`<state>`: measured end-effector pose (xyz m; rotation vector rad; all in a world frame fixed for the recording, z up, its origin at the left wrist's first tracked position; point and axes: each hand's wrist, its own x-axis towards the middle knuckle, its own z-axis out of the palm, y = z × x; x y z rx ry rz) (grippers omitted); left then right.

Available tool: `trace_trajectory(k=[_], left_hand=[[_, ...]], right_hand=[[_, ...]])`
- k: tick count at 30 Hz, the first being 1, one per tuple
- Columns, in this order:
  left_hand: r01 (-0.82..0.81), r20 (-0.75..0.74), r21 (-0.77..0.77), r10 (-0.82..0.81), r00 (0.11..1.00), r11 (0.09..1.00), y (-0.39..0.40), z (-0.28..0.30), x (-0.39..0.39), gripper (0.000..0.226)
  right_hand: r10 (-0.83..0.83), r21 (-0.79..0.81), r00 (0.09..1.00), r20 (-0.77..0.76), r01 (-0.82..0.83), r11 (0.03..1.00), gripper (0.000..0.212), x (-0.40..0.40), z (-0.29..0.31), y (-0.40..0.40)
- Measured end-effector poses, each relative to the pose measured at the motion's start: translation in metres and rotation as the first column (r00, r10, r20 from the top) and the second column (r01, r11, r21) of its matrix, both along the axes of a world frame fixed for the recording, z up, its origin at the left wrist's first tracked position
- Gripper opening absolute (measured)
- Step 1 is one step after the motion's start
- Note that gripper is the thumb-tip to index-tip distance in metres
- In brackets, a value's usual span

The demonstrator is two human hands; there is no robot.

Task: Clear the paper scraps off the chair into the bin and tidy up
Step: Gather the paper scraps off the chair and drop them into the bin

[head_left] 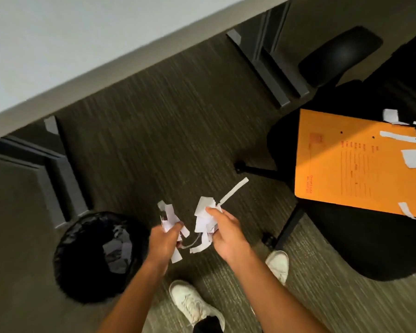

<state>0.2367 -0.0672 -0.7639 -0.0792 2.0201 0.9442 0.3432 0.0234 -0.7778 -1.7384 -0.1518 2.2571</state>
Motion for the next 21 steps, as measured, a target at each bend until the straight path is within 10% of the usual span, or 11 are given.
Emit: trace_trajectory(k=[21], left_hand=[[-0.248,-0.100,-0.093,0.239,0.966,0.964,-0.228,-0.015,-0.170,0.016]], right_hand=[[0.337,-0.059,0.941,0.014,-0.336,0.940,0.019,-0.213,-0.045,-0.230]])
